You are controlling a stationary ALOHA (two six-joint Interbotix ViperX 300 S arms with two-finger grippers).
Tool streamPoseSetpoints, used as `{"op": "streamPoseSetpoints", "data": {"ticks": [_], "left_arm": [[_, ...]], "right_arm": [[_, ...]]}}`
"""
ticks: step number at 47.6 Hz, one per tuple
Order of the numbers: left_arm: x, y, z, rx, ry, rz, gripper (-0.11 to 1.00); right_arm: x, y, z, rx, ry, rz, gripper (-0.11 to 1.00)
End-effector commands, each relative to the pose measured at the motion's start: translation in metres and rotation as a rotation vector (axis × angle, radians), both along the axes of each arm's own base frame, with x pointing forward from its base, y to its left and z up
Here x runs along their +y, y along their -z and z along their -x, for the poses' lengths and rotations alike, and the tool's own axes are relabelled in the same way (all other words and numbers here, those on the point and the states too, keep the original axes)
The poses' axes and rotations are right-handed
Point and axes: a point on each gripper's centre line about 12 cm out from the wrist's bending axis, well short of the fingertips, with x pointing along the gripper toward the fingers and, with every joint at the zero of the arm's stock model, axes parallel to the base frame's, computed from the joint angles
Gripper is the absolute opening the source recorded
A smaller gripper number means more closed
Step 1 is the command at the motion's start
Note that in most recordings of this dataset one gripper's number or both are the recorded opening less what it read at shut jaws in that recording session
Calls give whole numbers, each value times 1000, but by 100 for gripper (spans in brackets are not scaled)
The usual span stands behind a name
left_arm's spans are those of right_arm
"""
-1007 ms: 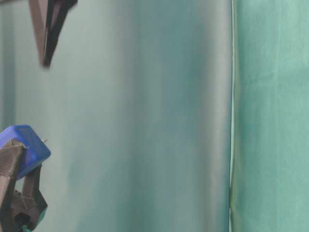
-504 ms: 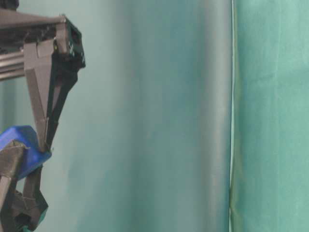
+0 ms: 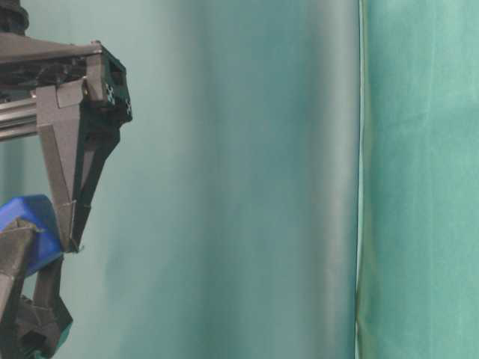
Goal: Handover the blue block to the right arm after grasping it with the left arm, then place it in the designated position.
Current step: 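Close the right gripper on the blue cube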
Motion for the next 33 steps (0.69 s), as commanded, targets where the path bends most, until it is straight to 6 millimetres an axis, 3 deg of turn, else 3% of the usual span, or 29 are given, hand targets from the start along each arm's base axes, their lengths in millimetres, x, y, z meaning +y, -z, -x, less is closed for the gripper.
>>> {"op": "streamPoseSetpoints", "data": {"ticks": [1,13,20,33], "left_arm": [[1,-11,2,-31,-2,4,47],[1,-10,2,-29,-2,4,47],[1,-10,2,-23,-2,4,47],[1,-9,2,-14,-2,3,47]], "right_arm": [[1,-18,0,-47,-6,-5,93],[1,-17,0,-43,-4,-12,87],[3,-17,0,-40,-6,-11,62],[0,-13,0,-3,28,-6,62]]}}
